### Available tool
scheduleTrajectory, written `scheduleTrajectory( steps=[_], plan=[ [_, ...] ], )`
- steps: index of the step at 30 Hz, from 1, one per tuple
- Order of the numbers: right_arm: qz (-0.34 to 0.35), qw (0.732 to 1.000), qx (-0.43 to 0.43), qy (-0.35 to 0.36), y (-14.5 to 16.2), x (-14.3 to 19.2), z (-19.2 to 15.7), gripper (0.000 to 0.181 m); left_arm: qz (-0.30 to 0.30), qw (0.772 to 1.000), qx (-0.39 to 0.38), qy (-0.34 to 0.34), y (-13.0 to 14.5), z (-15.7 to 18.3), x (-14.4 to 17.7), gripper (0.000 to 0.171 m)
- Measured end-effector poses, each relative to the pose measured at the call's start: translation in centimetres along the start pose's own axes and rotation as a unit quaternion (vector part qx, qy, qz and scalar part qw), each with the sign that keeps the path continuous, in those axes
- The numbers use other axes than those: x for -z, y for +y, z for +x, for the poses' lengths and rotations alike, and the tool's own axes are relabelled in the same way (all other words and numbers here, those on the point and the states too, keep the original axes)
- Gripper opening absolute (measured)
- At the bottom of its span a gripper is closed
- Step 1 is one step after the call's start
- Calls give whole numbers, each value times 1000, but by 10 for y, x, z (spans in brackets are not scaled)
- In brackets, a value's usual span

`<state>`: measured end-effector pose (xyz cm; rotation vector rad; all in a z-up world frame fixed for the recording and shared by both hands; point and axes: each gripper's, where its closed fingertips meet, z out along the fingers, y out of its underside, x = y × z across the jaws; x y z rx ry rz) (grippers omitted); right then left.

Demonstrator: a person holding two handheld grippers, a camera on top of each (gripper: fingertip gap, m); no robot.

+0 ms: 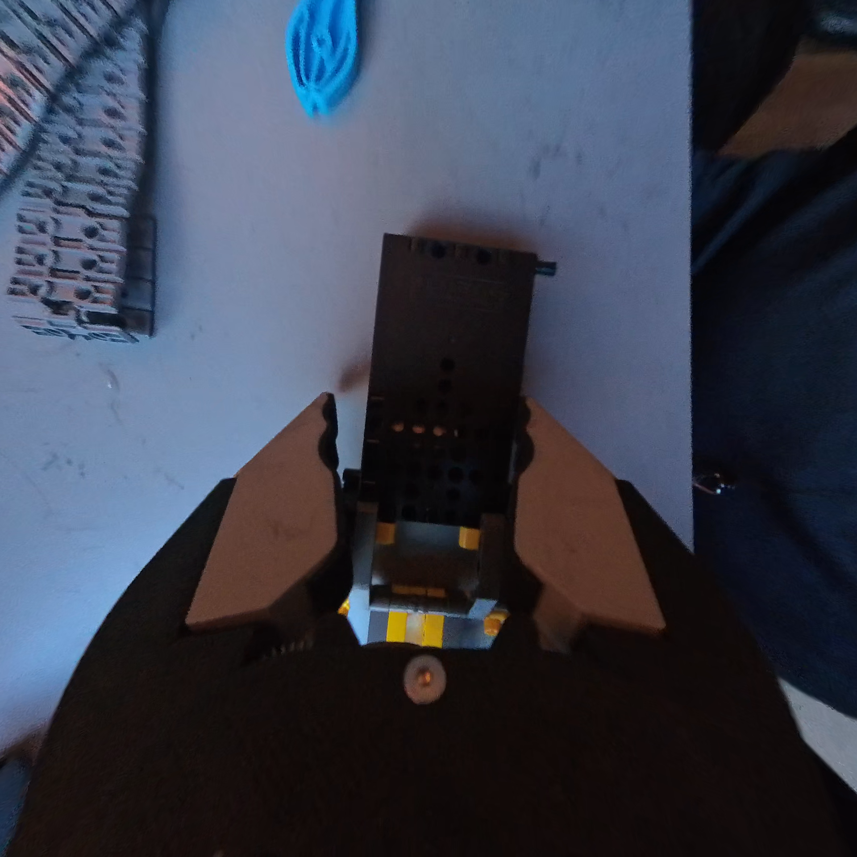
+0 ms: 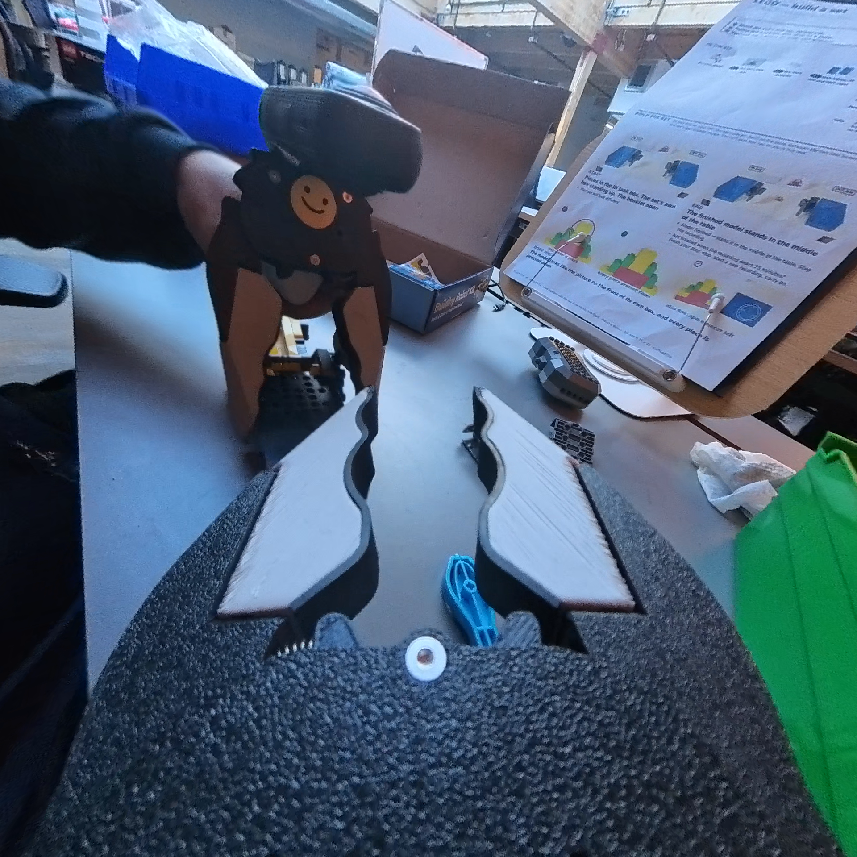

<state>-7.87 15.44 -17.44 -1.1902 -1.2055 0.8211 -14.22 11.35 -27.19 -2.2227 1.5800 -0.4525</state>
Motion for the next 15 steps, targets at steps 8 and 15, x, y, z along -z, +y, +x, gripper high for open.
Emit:
scheduleTrajectory(
  steps=[8, 15],
  plan=[
    [59, 987, -115, -95, -22, 21, -25, 25, 202, 974, 106, 9, -2, -21, 65, 0],
    [-56, 966, -122, -222, -14, 15, -95, 48, 120, 986, 47, -109, 1, -29, 48, 28]
  ],
)
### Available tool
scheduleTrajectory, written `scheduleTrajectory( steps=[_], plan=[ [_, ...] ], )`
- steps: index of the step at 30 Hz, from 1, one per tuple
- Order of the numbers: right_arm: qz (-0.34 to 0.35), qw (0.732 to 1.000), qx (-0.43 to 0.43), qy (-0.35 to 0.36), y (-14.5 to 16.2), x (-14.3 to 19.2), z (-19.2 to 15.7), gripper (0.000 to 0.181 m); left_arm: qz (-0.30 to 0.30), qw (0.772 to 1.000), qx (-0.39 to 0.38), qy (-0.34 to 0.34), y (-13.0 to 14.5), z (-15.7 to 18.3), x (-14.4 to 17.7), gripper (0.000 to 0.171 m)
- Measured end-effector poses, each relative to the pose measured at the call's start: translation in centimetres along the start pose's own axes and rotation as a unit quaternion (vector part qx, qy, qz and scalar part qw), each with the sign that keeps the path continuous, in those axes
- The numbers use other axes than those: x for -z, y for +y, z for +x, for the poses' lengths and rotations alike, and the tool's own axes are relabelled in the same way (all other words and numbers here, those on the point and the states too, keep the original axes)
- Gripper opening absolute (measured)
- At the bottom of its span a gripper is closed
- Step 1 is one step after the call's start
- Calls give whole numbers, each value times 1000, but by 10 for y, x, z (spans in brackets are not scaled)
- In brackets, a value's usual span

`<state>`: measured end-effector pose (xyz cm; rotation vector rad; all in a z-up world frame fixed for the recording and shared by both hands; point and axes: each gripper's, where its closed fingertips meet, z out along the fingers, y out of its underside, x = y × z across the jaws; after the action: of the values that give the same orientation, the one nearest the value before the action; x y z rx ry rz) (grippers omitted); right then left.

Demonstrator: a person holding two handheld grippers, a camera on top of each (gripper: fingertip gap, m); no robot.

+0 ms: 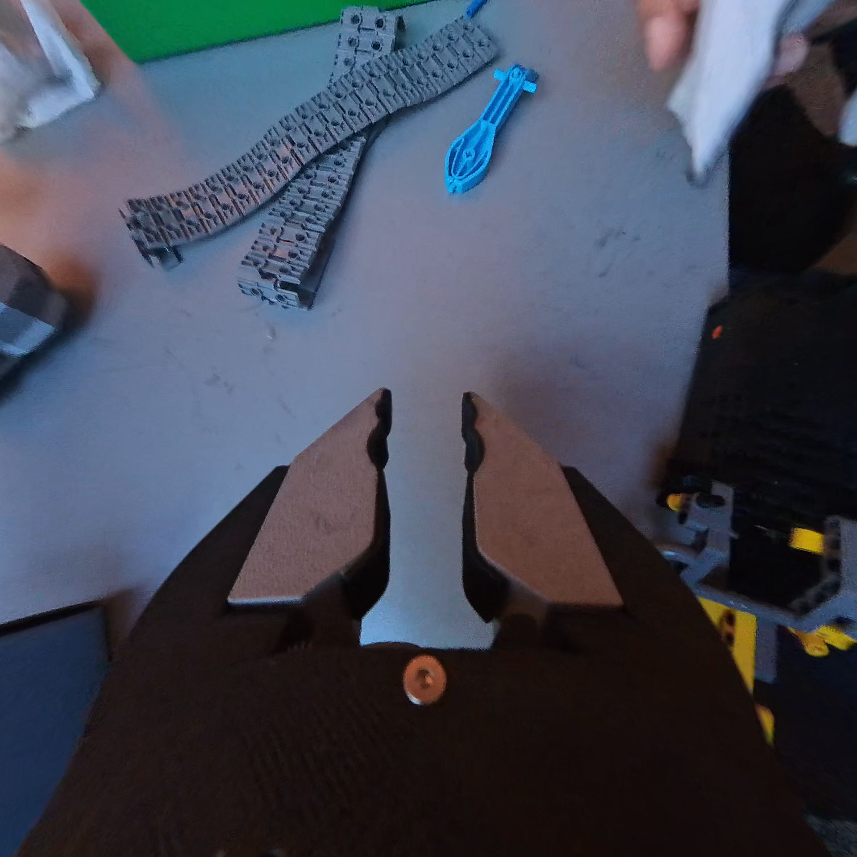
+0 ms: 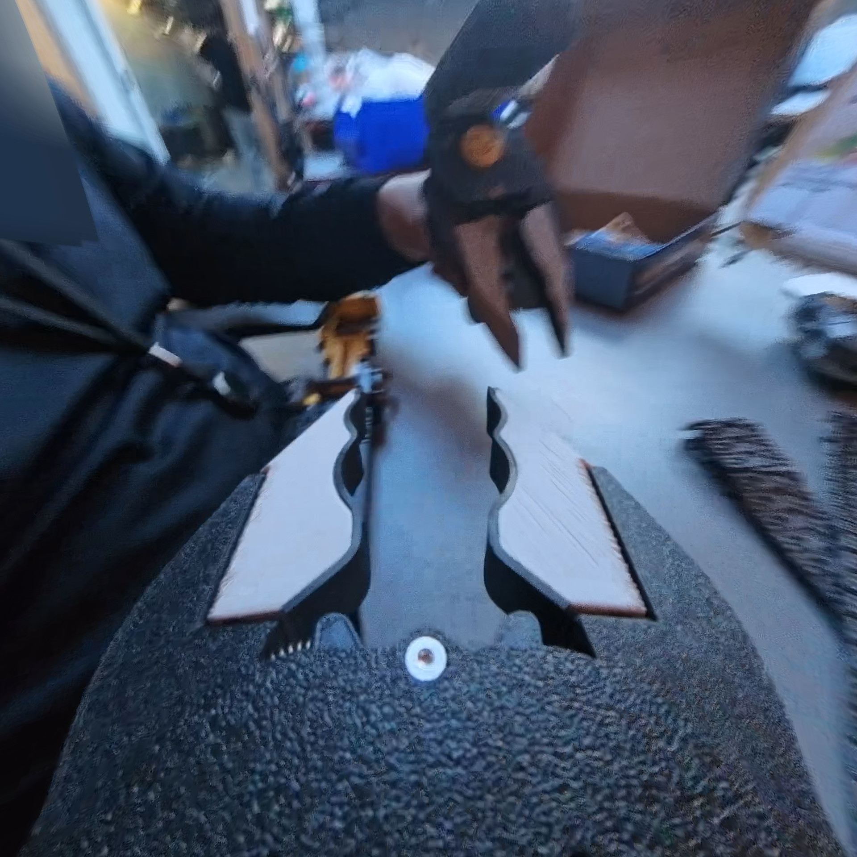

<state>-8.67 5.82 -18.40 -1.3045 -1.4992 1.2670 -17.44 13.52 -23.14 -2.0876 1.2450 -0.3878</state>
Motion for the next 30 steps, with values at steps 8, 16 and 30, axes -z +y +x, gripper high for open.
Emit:
scheduleTrajectory(
  steps=[8, 16, 30],
  plan=[
    [-262, 961, 73, -48, 80, -54, -46, 71, -5, 1000, 26, 6, 15, 1, 0, 33],
    [-265, 960, -3, -86, 80, -55, -44, 64, 8, 999, 46, -14, 34, -7, 23, 32],
    [-223, 972, -65, 22, 68, -50, 51, 59, 86, 991, 87, -59, 43, 16, 86, 34]
  ],
)
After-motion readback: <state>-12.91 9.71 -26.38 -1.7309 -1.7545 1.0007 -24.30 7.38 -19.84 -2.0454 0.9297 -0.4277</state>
